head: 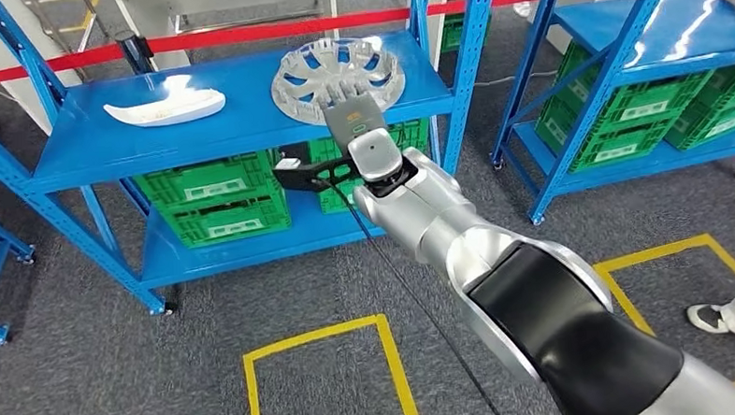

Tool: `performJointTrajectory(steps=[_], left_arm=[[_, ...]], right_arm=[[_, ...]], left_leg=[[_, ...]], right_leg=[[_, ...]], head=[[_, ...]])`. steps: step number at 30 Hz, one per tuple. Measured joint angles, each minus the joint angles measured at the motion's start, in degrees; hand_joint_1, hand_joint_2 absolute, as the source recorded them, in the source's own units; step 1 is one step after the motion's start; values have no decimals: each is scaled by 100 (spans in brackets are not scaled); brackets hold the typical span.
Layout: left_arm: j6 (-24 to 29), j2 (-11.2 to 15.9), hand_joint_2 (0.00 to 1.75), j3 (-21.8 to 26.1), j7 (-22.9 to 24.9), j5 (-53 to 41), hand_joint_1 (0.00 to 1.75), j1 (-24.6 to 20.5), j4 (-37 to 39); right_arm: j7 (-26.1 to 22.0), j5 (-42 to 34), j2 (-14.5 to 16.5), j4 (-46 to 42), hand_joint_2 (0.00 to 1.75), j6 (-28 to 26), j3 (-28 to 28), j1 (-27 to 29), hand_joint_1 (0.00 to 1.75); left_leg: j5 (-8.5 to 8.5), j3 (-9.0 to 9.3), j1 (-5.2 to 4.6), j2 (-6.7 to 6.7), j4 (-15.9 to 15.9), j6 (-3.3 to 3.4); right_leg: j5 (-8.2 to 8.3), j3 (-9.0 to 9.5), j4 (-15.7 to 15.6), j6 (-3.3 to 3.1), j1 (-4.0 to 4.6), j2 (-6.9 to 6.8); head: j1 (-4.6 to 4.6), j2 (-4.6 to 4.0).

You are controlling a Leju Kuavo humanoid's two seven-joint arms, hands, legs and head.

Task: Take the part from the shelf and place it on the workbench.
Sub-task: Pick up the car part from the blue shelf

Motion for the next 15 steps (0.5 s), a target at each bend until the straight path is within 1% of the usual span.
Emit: performJointTrajectory(steps=[1, 2, 3, 4, 5, 7, 8, 9, 10, 11, 12, 13, 14, 15], left_arm=[[0, 2, 0, 1, 2, -1, 0, -4, -1], [0, 2, 0, 1, 4, -1, 0, -4, -2], [-1, 0, 0, 2, 5, -2, 0, -1, -3], [0, -1, 0, 2, 3, -2, 0, -3, -5], [0, -2, 0, 3, 2, -2, 0, -7, -7], [0, 2, 0, 4, 2, -2, 0, -14, -12], [0, 3, 0, 5, 2, -2, 0, -15, -14], [0, 5, 0, 7, 1, -1, 0, -13, -15], [0, 5, 0, 9, -1, -1, 0, -9, -15], [1, 3, 0, 11, -4, -1, 0, -6, -15], [1, -2, 0, 13, -9, -1, 0, -3, -15], [1, -10, 0, 14, -13, -2, 0, -4, -14], [5, -18, 0, 14, -15, -2, 0, -11, -14], [9, -24, 0, 15, -17, -2, 0, -17, -15]], right_arm=[[-1, -1, 1, -1, 175, -1, 0, 1, 0], [1, -1, 2, -2, 175, -3, 0, 2, 0], [1, -2, 2, -2, 175, -5, 0, 1, 0], [2, -2, 3, -3, 175, -7, 0, -6, 0], [3, -2, 3, -3, 175, -8, 0, -11, 0], [1, -2, 3, -3, 175, -8, 0, -2, 0], [1, -1, 3, -2, 175, -7, 0, 16, 0], [3, -1, 2, -2, 175, -5, 0, 35, 0], [6, 0, 1, -1, 175, -5, 0, 47, 0], [8, 1, -1, -2, 175, -7, 0, 50, 0], [9, 1, -3, -2, 175, -8, 0, 47, 0], [9, 1, -4, -2, 175, -10, 0, 38, 0], [8, 1, -3, -2, 175, -10, 0, 29, 0], [7, 2, 2, -3, 175, -10, 0, 23, 0]], left_leg=[[-37, 10, -14, -6, -3, 69], [-30, 40, -9, -16, 2, 121], [-42, 71, -2, -24, -3, 166], [-64, 110, 2, -30, -7, 206], [-90, 153, 6, -34, -13, 240], [-162, 217, -4, -34, -16, 285], [-201, 254, -11, -37, -15, 294], [-245, 302, -21, -44, -14, 297], [-290, 361, -31, -53, -14, 295], [-341, 431, -43, -62, -14, 287], [-393, 496, -51, -68, -19, 279], [-440, 556, -63, -69, -20, 260], [-481, 594, -68, -67, -28, 235], [-508, 625, -70, -63, -39, 205]], right_leg=[[-8, 8, 0, 31, 7, 1], [-15, 13, 10, 56, 7, -1], [-19, -8, 86, 82, 2, -7], [-46, -87, 245, 103, -5, -14], [-113, -245, 516, 129, -11, -20], [-348, -711, 1233, 171, -18, -28], [-452, -930, 1515, 178, -19, -29], [-463, -1072, 1626, 169, -17, -29], [-351, -1116, 1539, 143, -9, -29], [-121, -1058, 1250, 97, 7, -29], [185, -931, 834, 35, 33, -31], [399, -803, 455, -24, 66, -35], [515, -695, 170, -59, 95, -39], [562, -634, 14, -79, 116, -42]], head=[[-1, 1], [3, 1], [10, 1], [21, 1], [30, 1], [45, 1], [46, 1], [49, 1], [51, 1], [54, 1], [55, 1], [51, 1], [51, 1], [53, 1]])
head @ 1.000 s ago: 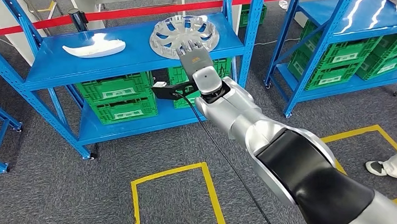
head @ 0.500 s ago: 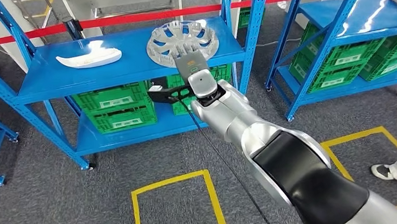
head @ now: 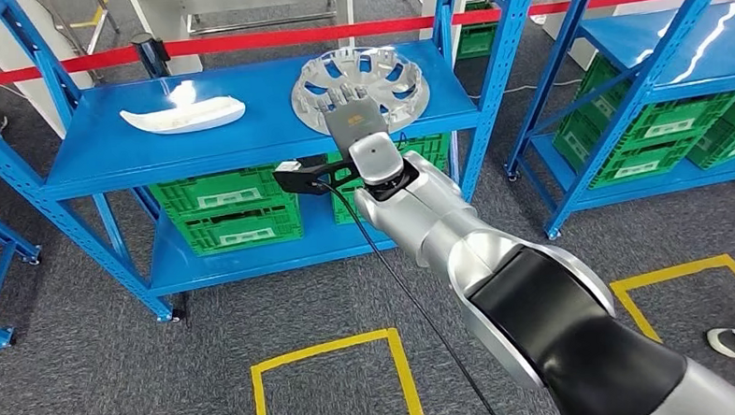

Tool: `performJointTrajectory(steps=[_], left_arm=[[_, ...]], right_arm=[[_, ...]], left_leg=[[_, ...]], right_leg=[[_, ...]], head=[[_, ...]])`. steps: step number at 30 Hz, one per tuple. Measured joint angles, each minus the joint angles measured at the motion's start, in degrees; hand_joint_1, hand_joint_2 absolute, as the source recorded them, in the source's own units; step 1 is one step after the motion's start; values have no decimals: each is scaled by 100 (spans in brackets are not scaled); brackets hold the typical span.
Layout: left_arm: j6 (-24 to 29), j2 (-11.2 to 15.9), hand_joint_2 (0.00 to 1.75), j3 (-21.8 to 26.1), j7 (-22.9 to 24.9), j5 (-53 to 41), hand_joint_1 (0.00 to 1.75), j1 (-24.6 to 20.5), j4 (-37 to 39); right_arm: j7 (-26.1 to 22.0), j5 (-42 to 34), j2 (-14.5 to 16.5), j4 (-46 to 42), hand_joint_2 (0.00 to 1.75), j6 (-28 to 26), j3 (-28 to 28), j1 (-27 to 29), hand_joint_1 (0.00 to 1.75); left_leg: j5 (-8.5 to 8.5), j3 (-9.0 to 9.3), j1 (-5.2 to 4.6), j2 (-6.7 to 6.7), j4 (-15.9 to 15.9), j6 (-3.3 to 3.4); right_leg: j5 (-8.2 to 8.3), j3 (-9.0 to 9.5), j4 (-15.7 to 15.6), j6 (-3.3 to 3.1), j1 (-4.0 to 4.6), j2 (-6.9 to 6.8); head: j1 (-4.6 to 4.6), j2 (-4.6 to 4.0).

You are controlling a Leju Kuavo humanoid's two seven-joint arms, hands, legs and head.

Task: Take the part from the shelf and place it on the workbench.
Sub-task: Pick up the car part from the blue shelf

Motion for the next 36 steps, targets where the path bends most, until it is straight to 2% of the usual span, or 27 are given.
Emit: performJointTrajectory(steps=[2, 4, 6, 8, 9, 10, 11, 13, 15, 17, 18, 24, 25, 26, 27, 28, 29, 30, 31, 32, 34, 36], left_arm=[[8, -3, 0, 2, 0, 0, 0, -8, -2], [10, -6, 0, 4, -1, 0, 0, -6, -1], [11, -7, 0, 5, -2, 0, 0, -11, 0], [11, 1, 0, 5, -1, 0, 0, -8, -2], [11, 8, 0, 5, 0, 0, 0, 0, -2], [11, 14, 0, 5, 1, 0, 0, 8, -3], [13, 20, 0, 5, 1, 0, 0, 15, -3], [16, 25, 0, 5, 0, 0, 0, 21, 0], [19, 24, 0, 5, 0, 0, 0, 19, 2], [22, 23, 0, 6, 8, -1, 0, 18, 3], [23, 23, 0, 7, 11, -2, 0, 20, 3], [25, 22, 0, 7, 15, -2, 0, 22, 4], [25, 18, 0, 7, 15, -3, 0, 22, 3], [27, 15, 0, 7, 14, -5, 0, 21, 3], [30, 13, 0, 7, 13, -11, 0, 17, 1], [33, 12, 0, 7, 11, -29, 0, 17, -1], [35, 10, 0, 7, 10, -54, 0, 17, -2], [38, 4, 0, 7, 13, -78, 0, 18, -2], [41, -2, 0, 7, 18, -99, 0, 19, -2], [47, -7, 0, 7, 23, -107, 0, 16, -2], [64, -7, 0, 8, 27, -107, 0, 14, -4], [82, -3, 0, 9, 25, -103, 0, 22, -5]], right_arm=[[1, 3, 9, -4, 175, 1, 0, -6, 0], [2, 5, 13, -10, 175, -1, 0, -16, 0], [1, 7, 26, -13, 175, -1, 0, -29, 0], [0, 8, 37, -11, 175, 1, 0, -16, 0], [0, 8, 38, -11, 175, 2, 0, -3, 0], [0, 8, 38, -11, 175, 2, 0, 5, 0], [0, 8, 38, -11, 175, 2, 0, 8, 0], [-1, 7, 41, -11, 175, 2, 0, 7, 0], [-2, 5, 44, -11, 175, 7, 0, -1, 0], [0, 1, 44, -13, 175, 10, 0, -7, 0], [1, -2, 44, -13, 175, 10, 0, -7, 0], [4, -5, 44, -14, 175, 10, 0, -10, 0], [10, -12, 43, -17, 175, 10, 0, -12, 0], [24, -24, 42, -21, 175, 9, 0, -19, 0], [47, -43, 37, -25, 175, 9, 0, -26, 0], [90, -111, 9, -27, 175, 8, 0, -17, 0], [134, -226, -37, -27, 175, -1, -21, -9, 0], [171, -342, -88, -27, 175, -14, -44, 3, 0], [197, -469, -141, -28, 175, -33, -69, 13, 0], [203, -570, -170, -29, 175, -53, -103, 9, 0], [207, -725, -189, -33, 175, -97, -196, 11, 0], [216, -828, -196, -43, 175, -143, -330, 17, 0]], left_leg=[[-2, 44, -2, 9, 12, -71], [8, -27, 3, 20, 216, -126], [-111, -353, 14, 26, 762, -170], [-372, -798, 23, 26, 1389, -221], [-445, -955, 27, 27, 1539, -241], [-400, -1024, 33, 28, 1510, -256], [-223, -995, 42, 30, 1286, -264], [289, -784, 63, 41, 544, -281], [505, -643, 62, 43, 95, -222], [472, -619, 50, 35, 66, -121], [490, -609, 50, 32, 68, -98], [484, -589, 57, 27, 69, -77], [476, -559, 67, 21, 64, -60], [461, -524, 77, 16, 59, -37], [434, -485, 86, 13, 53, -9], [371, -420, 82, 6, 48, 19], [289, -330, 69, -4, 48, 31], [203, -236, 56, -15, 46, 30], [124, -146, 40, -28, 41, 14], [75, -95, 33, -28, 29, -16], [65, -49, 25, -19, 36, -89], [52, -37, 25, -1, 117, -155]], right_leg=[[-43, 79, -75, -21, 2, -1], [-42, 200, -141, -79, -28, -1], [-89, 309, -178, -128, -50, 2], [-172, 384, -170, -145, -57, 12], [-221, 426, -157, -139, -63, 19], [-274, 474, -139, -126, -73, 24], [-333, 528, -115, -106, -88, 29], [-470, 634, -51, -45, -113, 30], [-576, 670, -9, 30, -109, 33], [-609, 674, -2, 90, -91, 40], [-613, 684, -3, 105, -87, 42], [-614, 698, 0, 117, -85, 44], [-604, 664, 75, 129, -87, 41], [-600, 579, 233, 148, -91, 33], [-650, 391, 542, 177, -98, 25], [-726, 78, 923, 197, -105, 18], [-606, -103, 949, 173, -95, 13], [-428, -205, 791, 123, -74, 11], [-256, -203, 482, 68, -40, 6], [-55, -62, 91, 19, -5, 5], [-72, 14, -45, -12, 20, 5], [-25, 126, -101, -63, -10, 7]], head=[[10, 0], [7, 0], [0, 0], [-1, 0], [-1, 0], [-2, 0], [-2, 0], [-5, 0], [-15, 0], [-21, 0], [-20, 0], [-17, 0], [-15, -1], [-10, -1], [-5, -1], [1, -1], [6, 0], [7, 0], [6, 0], [6, 0], [9, 0], [11, 0]])
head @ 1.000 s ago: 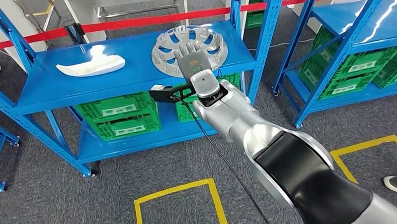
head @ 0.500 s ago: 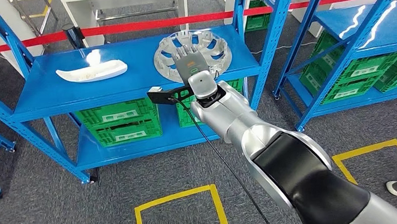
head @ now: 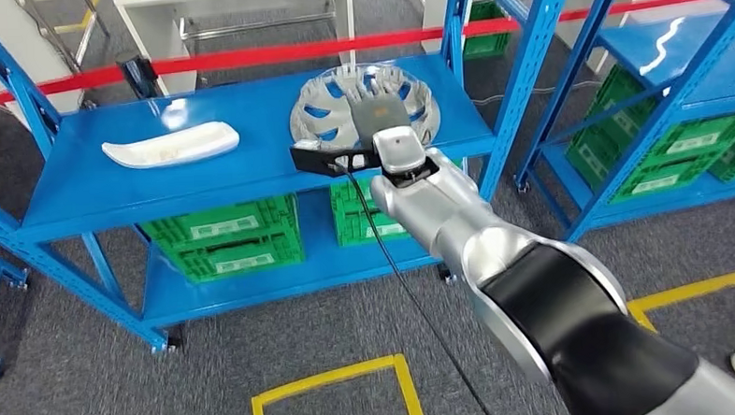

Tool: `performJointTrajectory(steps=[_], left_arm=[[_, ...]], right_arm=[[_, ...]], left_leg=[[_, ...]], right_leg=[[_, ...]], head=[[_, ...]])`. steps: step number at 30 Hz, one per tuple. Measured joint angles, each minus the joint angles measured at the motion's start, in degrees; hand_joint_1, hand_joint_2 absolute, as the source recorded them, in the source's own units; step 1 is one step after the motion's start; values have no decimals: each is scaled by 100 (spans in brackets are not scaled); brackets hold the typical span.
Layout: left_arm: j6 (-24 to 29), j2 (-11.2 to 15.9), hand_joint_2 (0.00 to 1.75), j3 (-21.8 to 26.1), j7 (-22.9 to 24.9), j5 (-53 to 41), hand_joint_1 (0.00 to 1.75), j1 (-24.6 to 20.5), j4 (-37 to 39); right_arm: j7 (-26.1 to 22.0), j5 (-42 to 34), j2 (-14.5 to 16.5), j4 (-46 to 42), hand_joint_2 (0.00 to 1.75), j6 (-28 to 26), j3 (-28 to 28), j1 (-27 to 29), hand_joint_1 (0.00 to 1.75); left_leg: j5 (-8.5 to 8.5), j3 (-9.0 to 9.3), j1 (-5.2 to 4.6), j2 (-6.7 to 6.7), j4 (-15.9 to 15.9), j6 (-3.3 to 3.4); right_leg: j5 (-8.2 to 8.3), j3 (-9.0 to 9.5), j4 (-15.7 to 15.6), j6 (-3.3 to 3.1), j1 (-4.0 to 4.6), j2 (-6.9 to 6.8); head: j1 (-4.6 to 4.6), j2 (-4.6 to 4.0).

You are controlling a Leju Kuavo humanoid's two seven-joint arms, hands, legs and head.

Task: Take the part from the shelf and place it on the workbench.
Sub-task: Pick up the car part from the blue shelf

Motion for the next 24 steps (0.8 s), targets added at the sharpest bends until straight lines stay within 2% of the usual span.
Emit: performJointTrajectory(steps=[1, 2, 5, 6, 7, 9, 10, 11, 12, 13, 16, 17, 18, 20, 21, 22, 23, 24], left_arm=[[8, -1, 0, 2, -3, 7, 0, 3, 1], [17, 1, 0, 4, -10, 20, 0, 2, 1], [60, 15, 0, 14, -44, 66, 0, 26, 2], [73, 21, 0, 17, -56, 78, 0, 48, 2], [82, 27, 0, 19, -71, 86, 0, 71, 2], [91, 36, 0, 20, -98, 93, 0, 102, 2], [93, 39, 0, 21, -107, 92, 0, 106, 2], [95, 41, 0, 22, -112, 91, 0, 104, 2], [95, 42, 0, 23, -114, 90, 0, 105, 3], [95, 42, 0, 27, -114, 90, 0, 107, 3], [95, 26, 0, 50, -99, 90, 0, 123, 3], [96, 21, 0, 60, -95, 90, 0, 123, 2], [96, 19, 0, 69, -93, 90, 0, 123, 1], [97, 22, 0, 92, -92, 90, 0, 125, 0], [97, 22, 0, 102, -91, 90, 0, 130, 0], [97, 21, 0, 109, -91, 90, 0, 135, 1], [97, 20, 0, 112, -90, 91, 0, 140, 1], [97, 17, 0, 113, -90, 91, 0, 143, 2]], right_arm=[[5, -12, -3, -3, 175, -21, -51, -4, 0], [15, -17, -1, -5, 175, -37, -89, -7, 0], [78, -7, 14, -3, 175, -56, -153, 40, 0], [96, -4, 18, -3, 175, -56, -163, 72, 0], [111, -3, 20, -3, 175, -56, -172, 97, 0], [140, -5, 22, -3, 175, -58, -197, 119, 0], [155, -8, 22, -3, 175, -61, -215, 118, 0], [164, -10, 23, -3, 175, -64, -234, 114, 0], [171, -14, 24, -3, 175, -67, -255, 118, 0], [174, -17, 24, -3, 175, -68, -276, 123, 0], [167, -22, 24, -7, 175, -77, -324, 131, 0], [163, -23, 24, -9, 175, -82, -335, 128, 0], [163, -24, 23, -9, 175, -86, -342, 132, 0], [163, -23, 22, -8, 175, -89, -348, 169, 0], [164, -23, 22, -8, 175, -89, -350, 196, 0], [164, -23, 22, -8, 175, -89, -351, 215, 0], [165, -23, 22, -8, 175, -91, -353, 222, 0], [165, -23, 22, -8, 175, -92, -358, 218, 0]], left_leg=[[-34, -49, 1, 9, 128, -29], [-111, -171, 5, 18, 367, -53], [-455, -784, 10, 28, 1312, -122], [-469, -920, 11, 28, 1422, -128], [-357, -961, 11, 29, 1339, -123], [169, -790, 12, 37, 653, -91], [339, -683, 5, 43, 288, -75], [437, -589, -5, 51, 31, -45], [447, -547, -14, 54, -80, -11], [401, -528, -25, 53, -95, 28], [420, -472, 7, 46, -107, 133], [407, -449, 22, 46, -118, 163], [387, -431, 26, 46, -121, 188], [338, -399, 28, 46, -116, 216], [311, -375, 28, 43, -112, 217], [282, -345, 29, 37, -108, 211], [251, -305, 30, 28, -104, 201], [217, -261, 30, 21, -102, 183]], right_leg=[[-12, 62, -15, -32, -16, -2], [-29, 119, -29, -60, -27, -2], [-128, 213, -23, -103, -25, 9], [-167, 245, -14, -101, -24, 17], [-208, 284, -3, -94, -26, 24], [-305, 375, 27, -62, -33, 29], [-351, 408, 47, -36, -29, 28], [-390, 420, 63, -6, -21, 27], [-423, 419, 73, 24, -13, 25], [-445, 419, 79, 52, -7, 23], [-575, 385, 212, 150, -8, 14], [-683, 280, 424, 189, -16, 13], [-826, 94, 762, 226, -35, 11], [-1064, -374, 1528, 275, -76, 8], [-1061, -540, 1739, 286, -93, 7], [-940, -594, 1723, 289, -106, 6], [-716, -530, 1475, 280, -114, 6], [-446, -379, 1071, 259, -116, 5]], head=[[-8, 0], [-16, 0], [-30, 0], [-30, 0], [-30, 0], [-30, 0], [-32, 0], [-36, 0], [-36, 0], [-35, 0], [-19, 0], [-11, 0], [-2, 0], [4, 0], [5, 0], [6, 0], [8, 0], [9, -1]])
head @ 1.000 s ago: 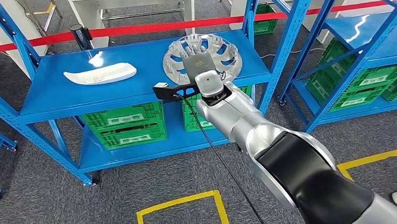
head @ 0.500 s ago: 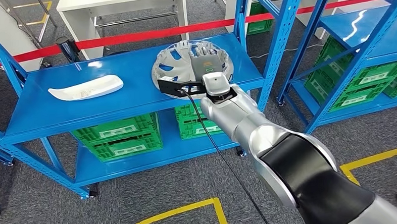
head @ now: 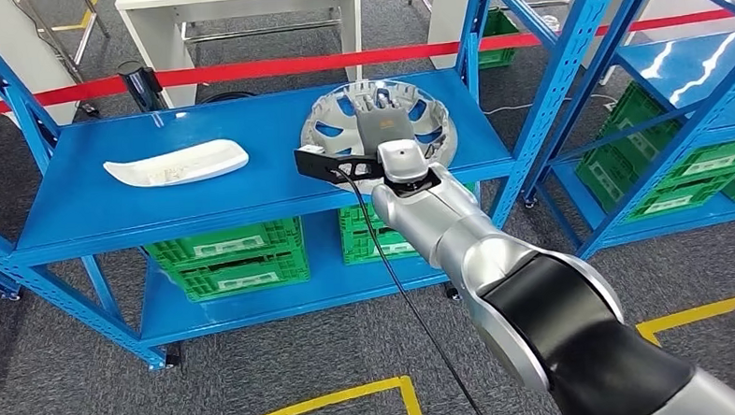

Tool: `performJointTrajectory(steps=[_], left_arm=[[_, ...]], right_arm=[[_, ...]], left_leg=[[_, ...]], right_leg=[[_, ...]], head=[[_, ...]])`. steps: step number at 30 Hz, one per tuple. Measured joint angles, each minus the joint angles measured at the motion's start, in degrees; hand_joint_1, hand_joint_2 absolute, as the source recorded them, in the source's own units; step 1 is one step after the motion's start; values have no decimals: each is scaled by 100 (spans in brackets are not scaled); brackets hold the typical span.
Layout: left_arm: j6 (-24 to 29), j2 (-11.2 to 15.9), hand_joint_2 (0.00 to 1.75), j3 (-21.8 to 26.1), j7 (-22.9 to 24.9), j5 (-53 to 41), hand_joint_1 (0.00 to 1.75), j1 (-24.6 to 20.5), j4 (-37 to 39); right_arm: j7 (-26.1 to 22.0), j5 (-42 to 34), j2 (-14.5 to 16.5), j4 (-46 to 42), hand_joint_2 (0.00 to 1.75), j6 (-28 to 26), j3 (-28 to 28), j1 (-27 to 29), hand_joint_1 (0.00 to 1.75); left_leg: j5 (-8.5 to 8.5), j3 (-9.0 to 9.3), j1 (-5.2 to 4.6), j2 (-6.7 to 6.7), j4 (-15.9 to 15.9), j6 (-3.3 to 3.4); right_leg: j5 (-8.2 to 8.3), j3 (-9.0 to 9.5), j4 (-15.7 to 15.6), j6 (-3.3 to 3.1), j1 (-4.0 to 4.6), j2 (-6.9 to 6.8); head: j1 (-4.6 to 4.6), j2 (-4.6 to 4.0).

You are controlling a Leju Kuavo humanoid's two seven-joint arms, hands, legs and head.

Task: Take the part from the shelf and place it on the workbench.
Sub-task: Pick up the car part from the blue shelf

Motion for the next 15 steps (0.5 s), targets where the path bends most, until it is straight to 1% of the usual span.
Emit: performJointTrajectory(steps=[1, 2, 3, 4, 5, 7, 8, 9, 11, 12, 13, 14, 15], left_arm=[[1, -3, 0, 1, 0, 1, 0, 1, 1], [6, -4, 0, 3, 1, 1, 0, 1, 0], [13, -3, 0, 5, 1, 1, 0, 1, 0], [21, -3, 0, 9, 1, 1, 0, 0, 0], [29, -2, 0, 12, 1, 1, 0, -1, -1], [36, -5, 0, 16, 5, 2, 0, 4, -3], [36, -8, 0, 18, 7, 2, 0, 6, -4], [37, -10, 0, 20, 8, 2, 0, 7, -5], [37, -7, 0, 29, 9, 2, 0, 10, -4], [37, -3, 0, 34, 11, 3, 0, 16, -4], [37, -1, 0, 39, 13, 3, 0, 21, -4], [37, 2, 0, 41, 14, 3, 0, 25, -4], [37, 5, 0, 43, 14, 3, 0, 26, -5]], right_arm=[[0, -1, -2, 0, 175, -5, -7, -12, 0], [4, -4, -3, 0, 175, -10, -16, -25, 0], [13, -9, -3, 0, 175, -15, -23, -32, 0], [22, -15, -4, 0, 175, -23, -32, -33, 0], [33, -23, -7, -1, 175, -29, -43, -31, 0], [39, -31, -13, -5, 175, -44, -63, -27, 0], [39, -33, -16, -7, 175, -51, -69, -34, 0], [37, -33, -14, -8, 175, -56, -71, -36, 0], [35, -33, -12, -7, 175, -60, -72, -18, 0], [35, -33, -11, -7, 175, -60, -72, 2, 0], [35, -33, -11, -7, 175, -60, -73, 18, 0], [35, -33, -11, -7, 175, -60, -73, 27, 0], [35, -33, -10, -7, 175, -60, -74, 28, 0]], left_leg=[[-34, 37, -8, -6, 2, -26], [-62, 60, -14, -10, 4, -58], [-81, 72, -20, -12, 1, -92], [-90, 77, -23, -11, -8, -128], [-96, 89, -21, -10, -23, -164], [-157, 84, -14, -2, 26, -226], [-246, 19, -13, 1, 179, -249], [-380, -123, -9, 4, 464, -266], [-653, -538, -9, 5, 1225, -294], [-693, -710, -8, 6, 1494, -302], [-623, -792, -8, 6, 1563, -305], [-446, -763, -8, 7, 1407, -304], [-204, -642, -7, 9, 1072, -297]], right_leg=[[195, 165, -393, -28, 11, 0], [311, 305, -710, -59, 25, 3], [342, 387, -890, -86, 40, 7], [305, 416, -939, -110, 59, 13], [296, 432, -969, -137, 58, 18], [293, 496, -1023, -204, 36, 19], [292, 537, -1053, -240, 18, 17], [283, 574, -1072, -272, 11, 14], [251, 609, -1073, -317, 22, 14], [232, 623, -1067, -325, 28, 17], [211, 636, -1057, -326, 32, 22], [185, 651, -1040, -318, 32, 27], [152, 668, -1015, -303, 30, 31]], head=[[-3, 0], [-5, 0], [-7, 0], [-8, 1], [-5, 1], [-9, 1], [-15, 1], [-22, 1], [-29, 1], [-29, 1], [-29, 1], [-28, 1], [-29, 1]])
